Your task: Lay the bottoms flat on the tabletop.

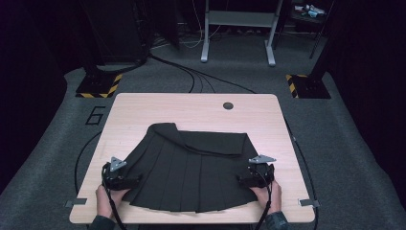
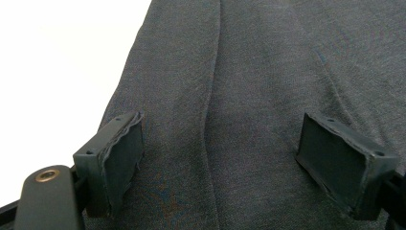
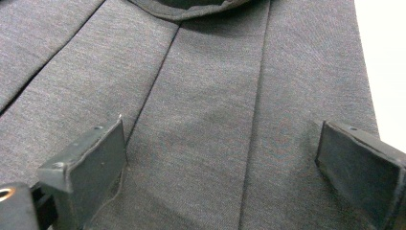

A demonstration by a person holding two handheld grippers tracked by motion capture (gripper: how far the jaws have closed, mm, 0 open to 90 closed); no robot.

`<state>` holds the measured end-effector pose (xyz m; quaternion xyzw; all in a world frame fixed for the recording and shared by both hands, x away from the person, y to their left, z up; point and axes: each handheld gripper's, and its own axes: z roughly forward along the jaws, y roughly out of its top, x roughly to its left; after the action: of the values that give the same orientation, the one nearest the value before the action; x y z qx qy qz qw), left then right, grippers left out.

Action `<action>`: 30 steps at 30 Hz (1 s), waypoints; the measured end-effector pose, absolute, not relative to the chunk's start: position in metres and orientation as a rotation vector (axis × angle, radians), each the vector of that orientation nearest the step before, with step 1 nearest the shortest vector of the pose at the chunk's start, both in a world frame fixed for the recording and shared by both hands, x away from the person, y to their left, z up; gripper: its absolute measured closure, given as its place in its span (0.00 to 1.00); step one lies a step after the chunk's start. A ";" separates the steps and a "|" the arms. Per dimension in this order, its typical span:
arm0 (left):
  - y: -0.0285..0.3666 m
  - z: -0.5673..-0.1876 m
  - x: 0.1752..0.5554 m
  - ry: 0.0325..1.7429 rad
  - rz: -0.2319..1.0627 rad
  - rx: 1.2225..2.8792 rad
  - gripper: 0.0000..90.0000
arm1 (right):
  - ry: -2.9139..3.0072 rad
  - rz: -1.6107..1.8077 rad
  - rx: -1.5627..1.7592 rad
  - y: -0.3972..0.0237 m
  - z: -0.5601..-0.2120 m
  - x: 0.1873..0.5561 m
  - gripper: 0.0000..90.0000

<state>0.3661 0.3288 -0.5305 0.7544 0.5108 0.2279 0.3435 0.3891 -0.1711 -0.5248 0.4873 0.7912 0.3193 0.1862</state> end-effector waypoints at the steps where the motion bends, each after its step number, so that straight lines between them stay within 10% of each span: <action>1: 0.329 -0.530 0.364 1.331 0.588 1.962 0.17 | 2.232 0.894 1.373 -0.171 -0.524 0.387 0.03; 30: 0.310 -0.481 0.388 1.305 0.629 2.020 0.15 | 2.219 0.915 1.259 -0.161 -0.481 0.407 0.15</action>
<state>0.3883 0.3104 -0.4806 0.7695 0.4969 0.2395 0.3220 0.4072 -0.1611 -0.4805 0.4539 0.7998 0.3296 0.2137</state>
